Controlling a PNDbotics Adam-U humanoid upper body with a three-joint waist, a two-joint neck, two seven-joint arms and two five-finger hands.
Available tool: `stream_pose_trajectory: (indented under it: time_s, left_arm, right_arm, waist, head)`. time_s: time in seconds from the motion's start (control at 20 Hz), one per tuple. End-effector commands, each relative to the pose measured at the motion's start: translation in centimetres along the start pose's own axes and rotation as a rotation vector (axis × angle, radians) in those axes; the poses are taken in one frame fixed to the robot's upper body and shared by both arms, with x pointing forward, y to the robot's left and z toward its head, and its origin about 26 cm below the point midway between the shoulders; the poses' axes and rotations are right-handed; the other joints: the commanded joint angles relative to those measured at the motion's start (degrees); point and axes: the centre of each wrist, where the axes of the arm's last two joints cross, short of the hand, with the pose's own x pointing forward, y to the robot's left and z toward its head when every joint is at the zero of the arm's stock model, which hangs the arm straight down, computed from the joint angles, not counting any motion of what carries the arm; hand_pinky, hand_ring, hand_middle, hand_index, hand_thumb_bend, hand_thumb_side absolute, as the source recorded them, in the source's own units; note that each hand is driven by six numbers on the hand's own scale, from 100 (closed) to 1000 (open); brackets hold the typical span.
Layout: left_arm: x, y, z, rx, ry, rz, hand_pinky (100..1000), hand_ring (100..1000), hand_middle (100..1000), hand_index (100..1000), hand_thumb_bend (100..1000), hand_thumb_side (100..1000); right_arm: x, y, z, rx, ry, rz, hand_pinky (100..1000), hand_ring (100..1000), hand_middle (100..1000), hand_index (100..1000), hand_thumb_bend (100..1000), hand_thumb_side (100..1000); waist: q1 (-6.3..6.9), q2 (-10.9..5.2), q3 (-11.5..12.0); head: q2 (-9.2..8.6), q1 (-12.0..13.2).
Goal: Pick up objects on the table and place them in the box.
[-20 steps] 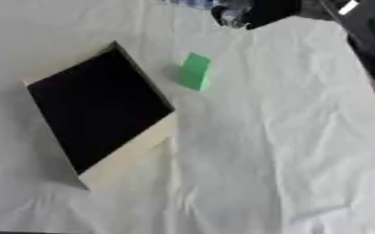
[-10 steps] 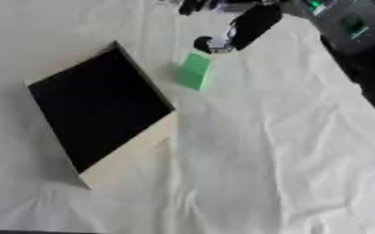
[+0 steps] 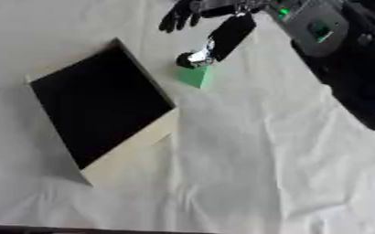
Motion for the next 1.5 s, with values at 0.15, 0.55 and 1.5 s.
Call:
stream_pose_trajectory:
  time_s: [0.15, 0.55, 1.5]
  left_arm:
    - [0.6, 0.0, -0.5, -0.011, -0.024, 0.005, 585, 681, 684, 777, 100, 623]
    - [0.5, 0.0, -0.4, -0.018, -0.020, 0.003, 583, 679, 683, 776, 100, 629]
    - [0.5, -0.1, -0.4, -0.022, -0.017, 0.001, 580, 679, 681, 773, 100, 640]
  right_arm:
    - [-1.3, 0.0, 0.0, -0.048, 0.079, 0.016, 853, 895, 862, 967, 299, 602]
    - [-2.5, 0.6, 0.0, -0.088, 0.224, 0.079, 849, 875, 871, 1000, 371, 565]
    - [-5.7, 3.2, 0.0, -0.016, 0.318, -0.069, 844, 873, 848, 1000, 281, 717]
  waist:
    - [0.29, -0.83, 0.2]
    - [-0.02, -0.15, 0.3]
    - [-0.60, 0.92, 0.8]
  head:
    - [0.45, -0.4]
    - [0.66, -0.3]
    - [0.70, -0.3]
